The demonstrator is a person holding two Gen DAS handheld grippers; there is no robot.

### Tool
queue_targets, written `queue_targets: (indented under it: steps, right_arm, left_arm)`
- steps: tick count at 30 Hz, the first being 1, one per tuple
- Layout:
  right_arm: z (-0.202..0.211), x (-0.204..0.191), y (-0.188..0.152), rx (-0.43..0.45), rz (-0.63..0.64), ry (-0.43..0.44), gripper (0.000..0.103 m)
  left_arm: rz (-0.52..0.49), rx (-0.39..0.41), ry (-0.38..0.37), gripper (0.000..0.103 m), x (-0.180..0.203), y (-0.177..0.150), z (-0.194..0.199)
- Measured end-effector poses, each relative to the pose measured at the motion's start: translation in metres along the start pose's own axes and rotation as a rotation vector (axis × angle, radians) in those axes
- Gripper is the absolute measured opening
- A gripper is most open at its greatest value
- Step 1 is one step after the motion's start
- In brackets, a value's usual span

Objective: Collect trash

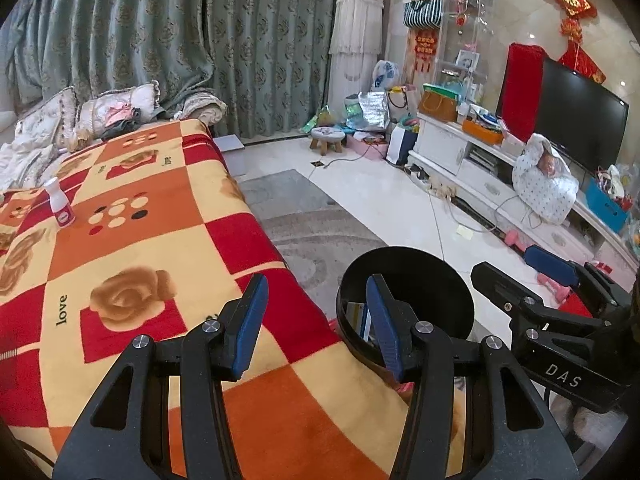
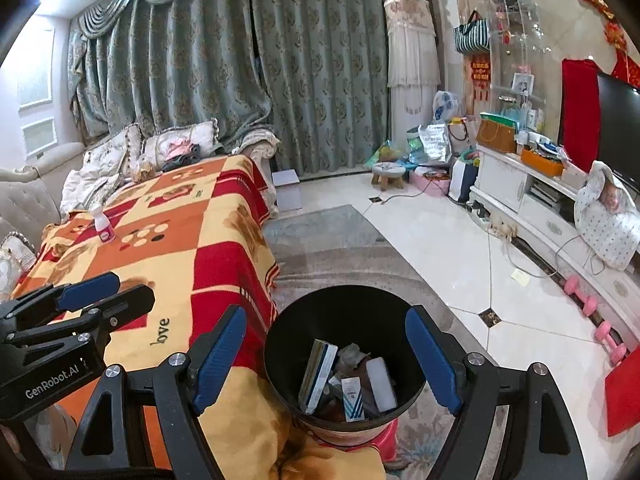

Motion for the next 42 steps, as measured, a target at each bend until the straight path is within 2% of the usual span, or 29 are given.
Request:
queue_targets:
  steps: [10,42]
  right_arm:
    - [0.005,-0.009,0.004,0.028,0.01,-0.01,0.08]
    - [0.002,-0.009,-0.005,0.006,0.029,-0.007,0.08]
  left_arm:
    - [0.008,0.039,0.008,0.05,-0.003,0.006,0.01]
    - [0.031,0.02,0.002,0.05,-0.012,0.002,0.002]
Point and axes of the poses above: each gripper's, at about its wrist camera, not at the fingertips, and z roughly against the way its jaws point, x to its right, y to its top, the point moved 9 cm from there along -z, roughly the way its jaws point, and after that the axes turned 9 degrees about y, right-handed, at the moved point
